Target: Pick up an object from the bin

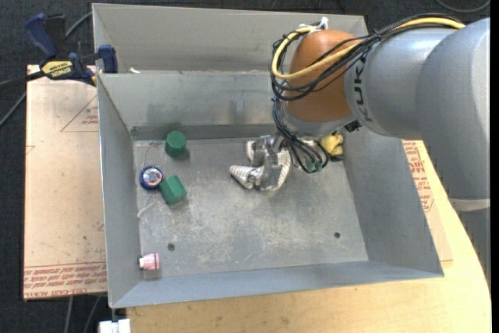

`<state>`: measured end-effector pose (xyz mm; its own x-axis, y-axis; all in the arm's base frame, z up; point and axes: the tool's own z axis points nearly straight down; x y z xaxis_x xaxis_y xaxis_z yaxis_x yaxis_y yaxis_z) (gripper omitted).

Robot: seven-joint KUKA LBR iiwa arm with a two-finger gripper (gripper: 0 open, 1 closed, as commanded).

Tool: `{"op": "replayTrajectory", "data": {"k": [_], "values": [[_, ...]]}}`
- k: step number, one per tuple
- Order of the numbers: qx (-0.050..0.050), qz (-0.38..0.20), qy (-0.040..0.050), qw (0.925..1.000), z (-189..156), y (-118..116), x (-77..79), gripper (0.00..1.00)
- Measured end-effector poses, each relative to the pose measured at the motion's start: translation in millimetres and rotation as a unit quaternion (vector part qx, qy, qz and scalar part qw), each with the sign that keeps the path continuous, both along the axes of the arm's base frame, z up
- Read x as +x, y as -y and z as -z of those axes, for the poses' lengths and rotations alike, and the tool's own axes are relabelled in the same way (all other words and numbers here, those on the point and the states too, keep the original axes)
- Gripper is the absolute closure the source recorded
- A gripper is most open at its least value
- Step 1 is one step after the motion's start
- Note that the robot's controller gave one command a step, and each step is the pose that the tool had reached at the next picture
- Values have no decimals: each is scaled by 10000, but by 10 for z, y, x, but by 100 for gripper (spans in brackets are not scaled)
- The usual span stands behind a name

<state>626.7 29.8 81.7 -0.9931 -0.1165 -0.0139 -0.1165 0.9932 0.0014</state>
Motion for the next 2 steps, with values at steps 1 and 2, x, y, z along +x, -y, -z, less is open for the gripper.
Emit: {"op": "replayTrajectory", "data": {"k": [1, 2], "values": [[1, -1, 3, 10000, -37, -1, 1, 100], [1, -3, -8, 10000, -83, -3, -5, 100]]}}
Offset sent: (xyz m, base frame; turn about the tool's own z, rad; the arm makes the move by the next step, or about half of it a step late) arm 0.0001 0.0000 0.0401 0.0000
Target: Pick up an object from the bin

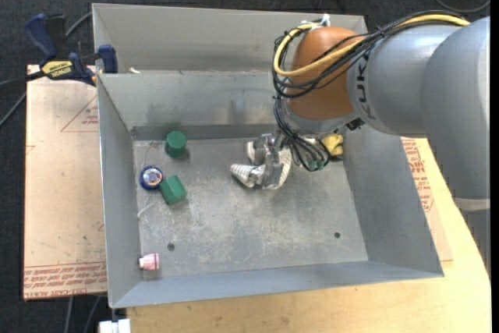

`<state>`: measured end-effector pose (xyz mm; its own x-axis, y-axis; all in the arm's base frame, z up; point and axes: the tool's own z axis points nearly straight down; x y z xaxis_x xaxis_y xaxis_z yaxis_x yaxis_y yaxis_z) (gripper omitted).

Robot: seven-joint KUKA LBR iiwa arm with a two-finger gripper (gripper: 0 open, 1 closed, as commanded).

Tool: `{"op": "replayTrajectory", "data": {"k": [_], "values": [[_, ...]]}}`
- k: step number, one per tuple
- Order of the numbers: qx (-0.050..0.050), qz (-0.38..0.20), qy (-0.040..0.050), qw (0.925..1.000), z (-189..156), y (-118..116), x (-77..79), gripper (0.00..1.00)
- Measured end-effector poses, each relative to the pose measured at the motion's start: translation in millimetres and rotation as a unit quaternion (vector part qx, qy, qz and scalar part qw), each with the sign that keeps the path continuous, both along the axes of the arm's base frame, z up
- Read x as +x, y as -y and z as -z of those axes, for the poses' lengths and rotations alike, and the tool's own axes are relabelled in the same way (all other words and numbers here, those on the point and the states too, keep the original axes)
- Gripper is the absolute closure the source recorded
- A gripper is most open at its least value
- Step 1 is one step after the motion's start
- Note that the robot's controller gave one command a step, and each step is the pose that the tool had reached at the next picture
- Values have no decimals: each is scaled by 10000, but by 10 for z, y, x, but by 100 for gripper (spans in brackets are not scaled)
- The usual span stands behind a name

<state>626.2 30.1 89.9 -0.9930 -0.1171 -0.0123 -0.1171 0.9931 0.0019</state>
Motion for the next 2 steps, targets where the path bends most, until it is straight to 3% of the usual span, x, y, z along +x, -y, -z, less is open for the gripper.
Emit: {"op": "replayTrajectory", "data": {"k": [2], "values": [[1, -6, -3, 10000, -227, -4, -3, 100]]}}
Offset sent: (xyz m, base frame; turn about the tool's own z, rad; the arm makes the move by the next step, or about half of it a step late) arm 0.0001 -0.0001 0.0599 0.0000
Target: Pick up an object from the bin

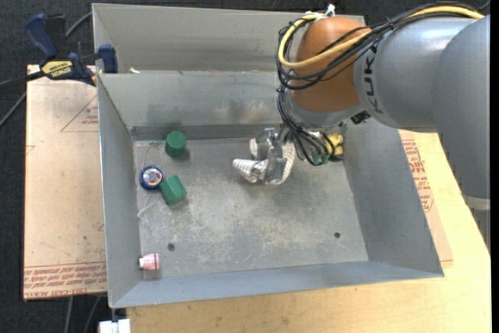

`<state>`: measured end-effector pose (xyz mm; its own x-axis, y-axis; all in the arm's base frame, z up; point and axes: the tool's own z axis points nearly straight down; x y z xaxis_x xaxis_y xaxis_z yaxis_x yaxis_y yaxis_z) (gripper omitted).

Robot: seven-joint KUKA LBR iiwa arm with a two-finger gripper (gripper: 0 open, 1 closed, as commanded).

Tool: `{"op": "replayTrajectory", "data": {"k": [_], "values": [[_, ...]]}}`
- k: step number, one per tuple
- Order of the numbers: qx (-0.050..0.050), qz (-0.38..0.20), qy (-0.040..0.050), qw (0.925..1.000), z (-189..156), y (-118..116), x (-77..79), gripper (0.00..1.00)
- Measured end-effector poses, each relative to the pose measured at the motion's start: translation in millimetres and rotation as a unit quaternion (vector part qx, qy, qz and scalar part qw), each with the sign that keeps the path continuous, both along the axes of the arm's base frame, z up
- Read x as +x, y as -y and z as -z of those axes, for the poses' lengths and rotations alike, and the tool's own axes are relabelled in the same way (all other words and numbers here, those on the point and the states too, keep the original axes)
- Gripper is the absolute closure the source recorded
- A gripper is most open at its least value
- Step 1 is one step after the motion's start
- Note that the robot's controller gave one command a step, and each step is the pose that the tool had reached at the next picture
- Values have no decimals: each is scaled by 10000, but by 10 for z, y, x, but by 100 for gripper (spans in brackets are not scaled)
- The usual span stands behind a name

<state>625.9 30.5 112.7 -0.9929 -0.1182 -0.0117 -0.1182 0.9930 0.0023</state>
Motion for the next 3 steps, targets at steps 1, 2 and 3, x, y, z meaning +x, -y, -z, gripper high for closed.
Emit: {"op": "replayTrajectory", "data": {"k": [1, 2, 3], "values": [[1, -2, 17, 10000, -137, -2, 7, 100], [3, -5, 30, 10000, -218, -4, 15, 100], [3, -8, 25, 10000, -290, -6, 11, 100]]}}
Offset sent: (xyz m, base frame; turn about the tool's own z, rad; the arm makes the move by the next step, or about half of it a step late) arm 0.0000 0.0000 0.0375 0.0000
